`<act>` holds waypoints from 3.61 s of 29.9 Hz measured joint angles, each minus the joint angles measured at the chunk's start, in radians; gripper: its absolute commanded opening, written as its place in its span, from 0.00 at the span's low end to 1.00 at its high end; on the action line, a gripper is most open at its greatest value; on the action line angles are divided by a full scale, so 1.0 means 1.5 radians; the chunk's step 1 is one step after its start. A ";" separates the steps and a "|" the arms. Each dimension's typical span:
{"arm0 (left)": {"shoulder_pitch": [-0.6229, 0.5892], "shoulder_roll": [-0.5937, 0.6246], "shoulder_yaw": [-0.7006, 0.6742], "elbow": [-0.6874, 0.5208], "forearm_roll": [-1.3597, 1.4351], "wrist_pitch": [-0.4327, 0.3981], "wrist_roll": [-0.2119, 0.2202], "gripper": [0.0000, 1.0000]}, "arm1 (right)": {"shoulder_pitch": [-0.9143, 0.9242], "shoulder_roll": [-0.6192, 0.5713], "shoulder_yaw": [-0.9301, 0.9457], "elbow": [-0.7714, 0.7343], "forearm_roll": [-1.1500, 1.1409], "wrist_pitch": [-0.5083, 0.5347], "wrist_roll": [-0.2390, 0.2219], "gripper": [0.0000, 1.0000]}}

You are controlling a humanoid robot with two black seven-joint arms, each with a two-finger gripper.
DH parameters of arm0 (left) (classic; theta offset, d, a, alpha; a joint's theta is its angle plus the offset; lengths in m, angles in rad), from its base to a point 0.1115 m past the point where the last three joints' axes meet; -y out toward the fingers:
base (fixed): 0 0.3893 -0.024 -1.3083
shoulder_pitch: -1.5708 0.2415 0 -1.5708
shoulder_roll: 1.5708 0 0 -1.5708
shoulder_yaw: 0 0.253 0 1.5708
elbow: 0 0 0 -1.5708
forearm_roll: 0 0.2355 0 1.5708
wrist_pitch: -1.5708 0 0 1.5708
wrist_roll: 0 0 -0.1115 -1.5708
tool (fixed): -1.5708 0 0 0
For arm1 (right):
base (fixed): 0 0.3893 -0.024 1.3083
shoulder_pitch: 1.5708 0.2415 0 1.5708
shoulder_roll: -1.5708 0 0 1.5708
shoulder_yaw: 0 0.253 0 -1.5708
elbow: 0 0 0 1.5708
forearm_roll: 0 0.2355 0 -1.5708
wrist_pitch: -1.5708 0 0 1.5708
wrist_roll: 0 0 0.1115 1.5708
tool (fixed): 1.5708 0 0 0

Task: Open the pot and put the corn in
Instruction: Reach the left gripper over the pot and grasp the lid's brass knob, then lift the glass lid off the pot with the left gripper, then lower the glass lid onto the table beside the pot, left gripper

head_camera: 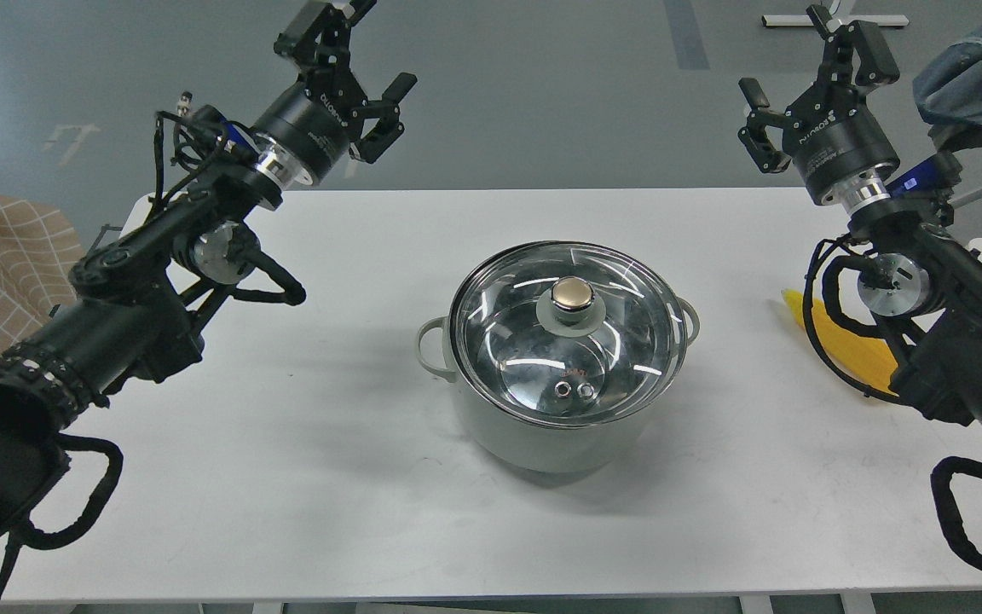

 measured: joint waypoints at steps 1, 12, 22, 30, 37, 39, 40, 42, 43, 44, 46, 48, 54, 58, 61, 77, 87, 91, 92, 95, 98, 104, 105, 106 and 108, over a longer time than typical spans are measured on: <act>-0.013 0.015 0.001 -0.020 0.036 0.001 -0.005 0.98 | 0.000 -0.004 -0.006 0.000 0.000 0.000 0.000 0.99; -0.062 0.112 -0.001 -0.363 0.546 0.060 -0.016 0.98 | -0.004 -0.046 -0.036 0.001 0.000 -0.038 0.000 0.99; -0.034 0.103 0.090 -0.450 1.066 0.152 -0.043 0.98 | -0.018 -0.064 -0.036 0.016 0.001 -0.047 0.000 0.99; -0.031 0.037 0.158 -0.356 1.174 0.171 -0.044 0.98 | -0.031 -0.075 -0.037 0.042 0.001 -0.049 0.000 0.99; 0.000 -0.006 0.167 -0.304 1.174 0.173 -0.044 0.98 | -0.033 -0.076 -0.037 0.043 0.001 -0.049 0.000 0.99; 0.013 -0.008 0.167 -0.303 1.171 0.173 -0.044 0.97 | -0.033 -0.076 -0.037 0.043 0.001 -0.049 0.000 0.99; 0.019 -0.008 0.167 -0.302 1.171 0.173 -0.044 0.96 | -0.033 -0.076 -0.037 0.043 0.001 -0.049 0.000 0.99; 0.029 -0.008 0.166 -0.301 1.169 0.173 -0.044 0.95 | -0.035 -0.076 -0.037 0.043 0.001 -0.049 0.000 0.99; 0.033 -0.008 0.164 -0.299 1.167 0.173 -0.044 0.95 | -0.036 -0.075 -0.037 0.043 0.001 -0.049 0.000 0.99; 0.037 -0.009 0.163 -0.296 1.164 0.173 -0.044 0.94 | -0.036 -0.075 -0.037 0.043 0.001 -0.049 0.000 0.99; 0.043 -0.009 0.162 -0.290 1.149 0.173 -0.044 0.92 | -0.037 -0.073 -0.037 0.043 0.001 -0.049 0.000 0.99; 0.048 -0.009 0.163 -0.286 1.124 0.173 -0.044 0.89 | -0.038 -0.073 -0.037 0.043 0.001 -0.049 0.000 0.99; 0.052 -0.009 0.166 -0.278 1.098 0.173 -0.044 0.44 | -0.042 -0.072 -0.038 0.043 0.001 -0.049 0.000 0.99; 0.056 -0.009 0.166 -0.273 1.098 0.176 -0.043 0.09 | -0.043 -0.072 -0.038 0.045 0.001 -0.049 0.000 0.99; 0.057 -0.008 0.166 -0.272 1.103 0.179 -0.041 0.00 | -0.043 -0.072 -0.038 0.049 0.001 -0.049 0.000 0.99; -0.085 0.084 0.124 -0.305 1.039 0.176 -0.044 0.00 | -0.048 -0.080 -0.038 0.060 -0.001 -0.050 0.000 0.99; 0.016 0.385 0.129 -0.401 0.994 0.238 -0.044 0.00 | -0.054 -0.085 -0.038 0.068 -0.001 -0.050 0.000 0.99; 0.112 0.449 0.128 -0.406 0.979 0.343 -0.044 0.00 | -0.056 -0.092 -0.038 0.069 -0.001 -0.048 0.000 0.99; 0.141 0.454 0.129 -0.404 0.972 0.373 -0.044 0.00 | -0.057 -0.092 -0.038 0.070 -0.001 -0.048 0.000 0.99; 0.213 0.457 0.129 -0.389 0.956 0.435 -0.044 0.00 | -0.058 -0.092 -0.039 0.070 -0.001 -0.048 0.000 0.99; 0.263 0.446 0.125 -0.362 0.952 0.477 -0.044 0.00 | -0.061 -0.092 -0.046 0.071 -0.002 -0.048 0.000 0.99; 0.324 0.382 0.133 -0.237 0.951 0.577 -0.043 0.00 | -0.065 -0.092 -0.055 0.072 -0.004 -0.047 0.000 0.99; 0.331 0.371 0.136 -0.216 0.950 0.587 -0.043 0.00 | -0.067 -0.092 -0.055 0.072 -0.004 -0.047 0.000 0.99; 0.337 0.361 0.138 -0.200 0.950 0.592 -0.043 0.00 | -0.067 -0.092 -0.055 0.072 -0.004 -0.047 0.000 0.99; 0.350 0.342 0.141 -0.172 0.949 0.596 -0.043 0.00 | -0.067 -0.092 -0.055 0.072 -0.004 -0.047 0.000 0.99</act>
